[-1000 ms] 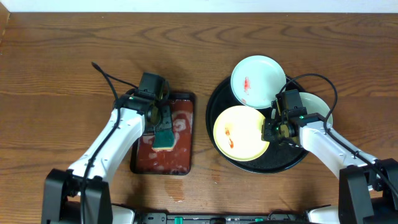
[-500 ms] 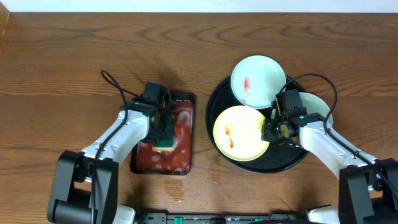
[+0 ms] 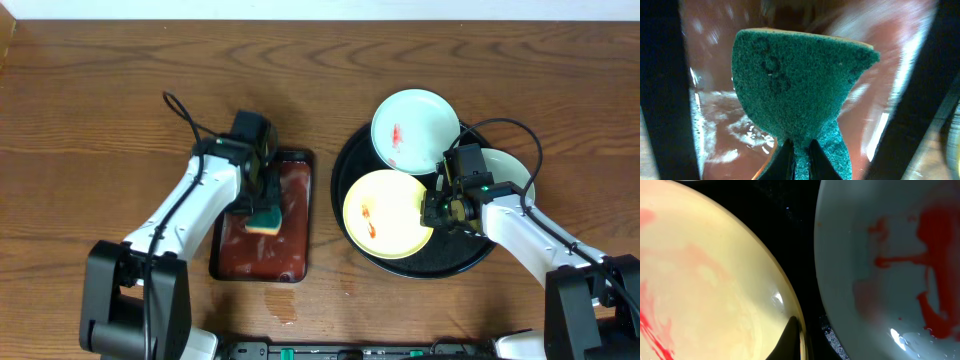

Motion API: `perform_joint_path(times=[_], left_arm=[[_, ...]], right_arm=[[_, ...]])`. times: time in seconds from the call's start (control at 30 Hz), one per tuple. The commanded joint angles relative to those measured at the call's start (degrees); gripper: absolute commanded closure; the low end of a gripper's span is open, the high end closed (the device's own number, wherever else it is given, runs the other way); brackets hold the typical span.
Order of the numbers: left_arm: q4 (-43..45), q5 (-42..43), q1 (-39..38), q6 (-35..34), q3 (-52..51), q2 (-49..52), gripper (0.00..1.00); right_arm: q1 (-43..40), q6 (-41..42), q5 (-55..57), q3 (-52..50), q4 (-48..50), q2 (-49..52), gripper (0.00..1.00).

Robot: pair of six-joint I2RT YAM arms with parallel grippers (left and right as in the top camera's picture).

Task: Clean dirty plates on tray and stack at the side
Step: 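Dip the held sponge into the soapy water in the small tray, then scrub the yellow plate with the sponge while right gripper holds it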

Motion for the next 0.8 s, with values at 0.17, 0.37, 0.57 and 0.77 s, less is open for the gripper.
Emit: perform_joint_path(times=[0.17, 0.37, 0.57, 0.77], left_arm=[[-3.54, 6.6, -9.07, 2.21, 10.95, -2.84, 0.93], [1.97, 6.73, -18.67, -8.35, 10.91, -1.86, 0.93], [6.99, 6.82, -23.56, -16.11, 10.25, 1.49, 0.92], [13.4, 13.25, -26.36, -18.1, 10.25, 7.87, 0.93]], right_arm=[[0.31, 0.44, 0.9, -1.57, -0.79, 3.06, 0.99], [0.31, -4.46, -1.77, -1.57, -0.44, 3.06, 0.99], [0.24, -1.7, 0.92, -1.57, -2.95, 3.08, 0.99], [0.24, -3.56, -0.63, -1.57, -1.53, 3.08, 0.99]])
